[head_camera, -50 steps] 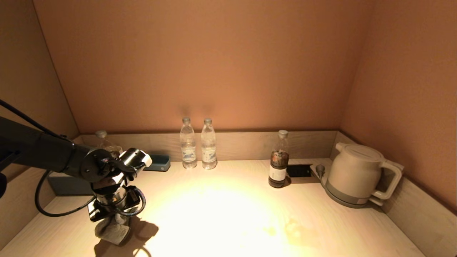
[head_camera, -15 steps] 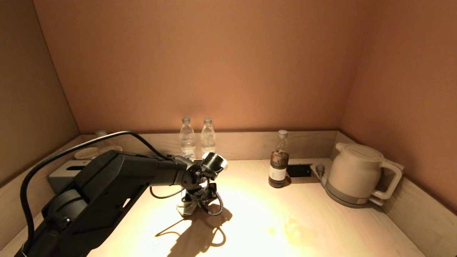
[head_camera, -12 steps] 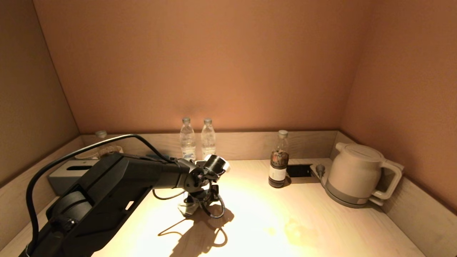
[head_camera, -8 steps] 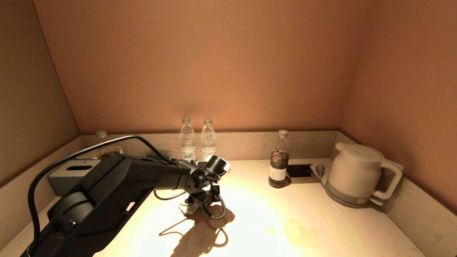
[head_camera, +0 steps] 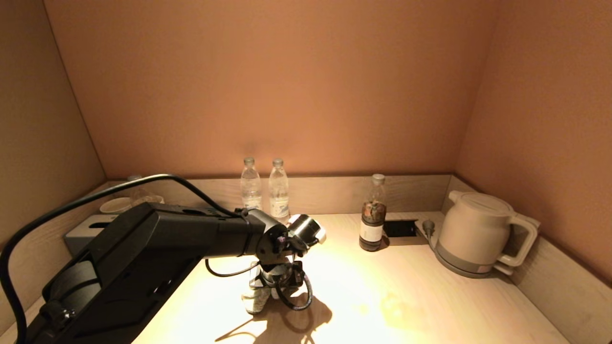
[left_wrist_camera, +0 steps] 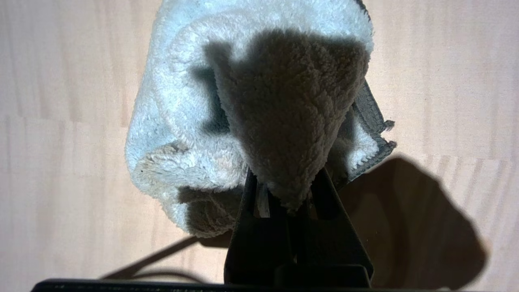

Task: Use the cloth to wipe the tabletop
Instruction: Sweep the stains on the table

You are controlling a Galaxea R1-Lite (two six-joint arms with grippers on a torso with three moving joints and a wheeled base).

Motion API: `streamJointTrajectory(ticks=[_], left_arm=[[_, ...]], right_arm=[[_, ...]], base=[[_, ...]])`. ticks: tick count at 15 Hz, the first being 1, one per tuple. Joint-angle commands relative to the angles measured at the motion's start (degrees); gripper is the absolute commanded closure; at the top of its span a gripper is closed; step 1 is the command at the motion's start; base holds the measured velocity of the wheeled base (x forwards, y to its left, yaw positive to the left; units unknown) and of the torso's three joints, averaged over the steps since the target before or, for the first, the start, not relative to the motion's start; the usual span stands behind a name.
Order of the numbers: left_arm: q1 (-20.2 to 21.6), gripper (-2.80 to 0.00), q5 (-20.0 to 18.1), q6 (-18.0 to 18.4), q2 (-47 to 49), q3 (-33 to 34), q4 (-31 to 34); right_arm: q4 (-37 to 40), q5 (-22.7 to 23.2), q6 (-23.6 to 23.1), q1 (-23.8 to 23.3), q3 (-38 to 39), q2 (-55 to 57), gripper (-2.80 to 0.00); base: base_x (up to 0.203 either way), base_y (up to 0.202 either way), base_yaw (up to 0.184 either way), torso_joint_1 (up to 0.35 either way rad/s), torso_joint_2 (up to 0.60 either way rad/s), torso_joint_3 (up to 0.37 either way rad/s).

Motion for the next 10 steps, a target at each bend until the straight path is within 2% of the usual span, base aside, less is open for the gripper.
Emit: streamJointTrajectory(ticks=[1, 4, 6, 8, 10], left_arm=[[-2.1, 0.0, -1.1, -2.2, -2.0, 0.0, 4.5], [-5.3, 0.0, -8.9, -6.1, -5.6, 0.1, 12.3], [-6.4, 0.0, -11.4, -6.9, -7.3, 0.1, 15.0], [-6.6, 0.0, -11.8, -7.3, -7.7, 0.0, 15.2], [-5.6, 0.0, -8.9, -8.4, -8.2, -0.2, 14.2]], right_arm=[[0.0, 0.0, 0.0, 0.0, 0.0, 0.1, 0.0], [0.0, 0.0, 0.0, 0.0, 0.0, 0.1, 0.0], [0.0, 0.0, 0.0, 0.1, 0.0, 0.1, 0.0], [0.0, 0.0, 0.0, 0.0, 0.0, 0.1, 0.0], [0.0, 0.0, 0.0, 0.0, 0.0, 0.1, 0.0]], base=[[0.0, 0.0, 0.0, 0.0, 0.0, 0.0], [0.0, 0.0, 0.0, 0.0, 0.0, 0.0], [0.0, 0.0, 0.0, 0.0, 0.0, 0.0], [0.0, 0.0, 0.0, 0.0, 0.0, 0.0], [0.0, 0.0, 0.0, 0.0, 0.0, 0.0]])
